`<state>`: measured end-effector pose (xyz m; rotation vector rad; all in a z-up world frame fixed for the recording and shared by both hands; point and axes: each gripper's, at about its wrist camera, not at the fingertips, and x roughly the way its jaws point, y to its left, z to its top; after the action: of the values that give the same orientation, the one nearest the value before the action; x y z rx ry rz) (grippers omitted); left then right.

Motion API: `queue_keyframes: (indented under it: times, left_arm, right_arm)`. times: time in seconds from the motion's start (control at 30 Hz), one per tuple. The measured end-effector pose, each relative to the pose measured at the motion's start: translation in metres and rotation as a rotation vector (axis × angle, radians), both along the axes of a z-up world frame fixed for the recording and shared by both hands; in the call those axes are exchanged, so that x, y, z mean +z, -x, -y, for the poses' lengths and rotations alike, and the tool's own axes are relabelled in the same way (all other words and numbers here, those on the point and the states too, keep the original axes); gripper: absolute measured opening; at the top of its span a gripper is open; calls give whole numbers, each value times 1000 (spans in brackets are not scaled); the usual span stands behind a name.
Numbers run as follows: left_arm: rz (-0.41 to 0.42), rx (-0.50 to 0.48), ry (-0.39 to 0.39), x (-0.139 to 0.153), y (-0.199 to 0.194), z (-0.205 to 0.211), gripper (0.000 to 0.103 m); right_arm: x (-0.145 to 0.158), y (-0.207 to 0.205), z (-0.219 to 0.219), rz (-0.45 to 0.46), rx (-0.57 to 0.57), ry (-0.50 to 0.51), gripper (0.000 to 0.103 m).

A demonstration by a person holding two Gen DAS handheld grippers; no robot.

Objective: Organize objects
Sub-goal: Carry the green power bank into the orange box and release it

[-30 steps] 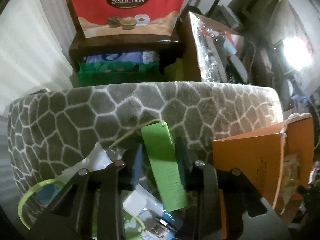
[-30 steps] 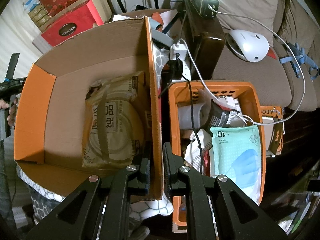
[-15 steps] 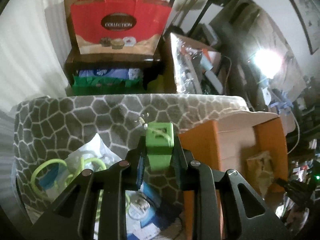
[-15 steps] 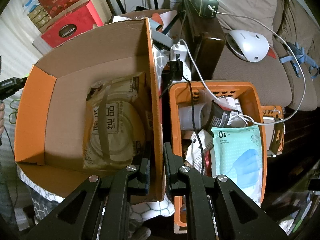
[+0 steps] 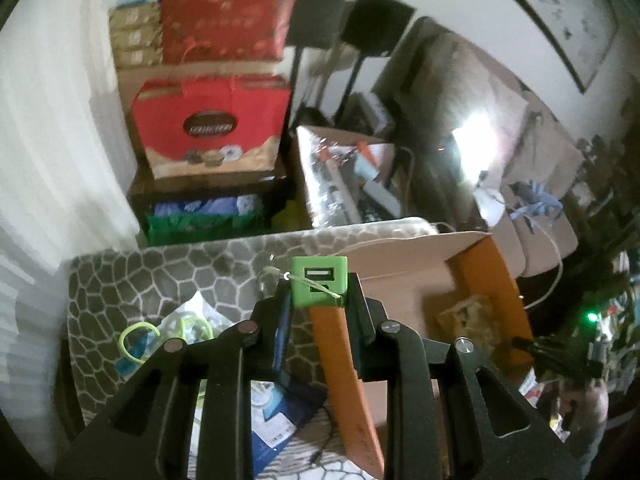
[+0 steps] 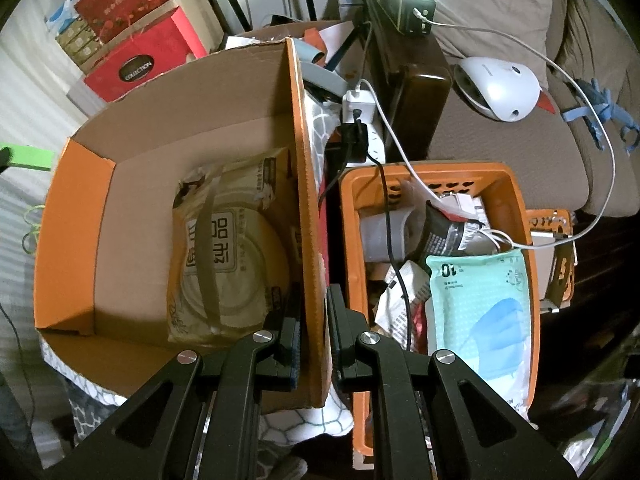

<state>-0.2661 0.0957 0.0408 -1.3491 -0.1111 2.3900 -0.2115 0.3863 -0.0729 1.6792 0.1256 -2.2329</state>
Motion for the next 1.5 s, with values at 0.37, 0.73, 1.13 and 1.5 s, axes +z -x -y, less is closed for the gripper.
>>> queue_keyframes:
  times: [0.37, 0.73, 1.13, 1.5]
  left_arm:
    - [-24, -160, 6, 28, -30, -55, 23]
    - [97, -281, 114, -25, -43, -120, 23]
    - [235, -307, 203, -89, -40, -152, 23]
    - [270, -266, 198, -100, -19, -162, 23]
  right_arm:
    - [3, -4, -3, -8, 1, 8, 11]
    - [4, -4, -1, -10, 7, 8, 11]
    - [2, -5, -1, -10, 11, 11, 11]
    - [-1, -5, 0, -3, 11, 13, 11]
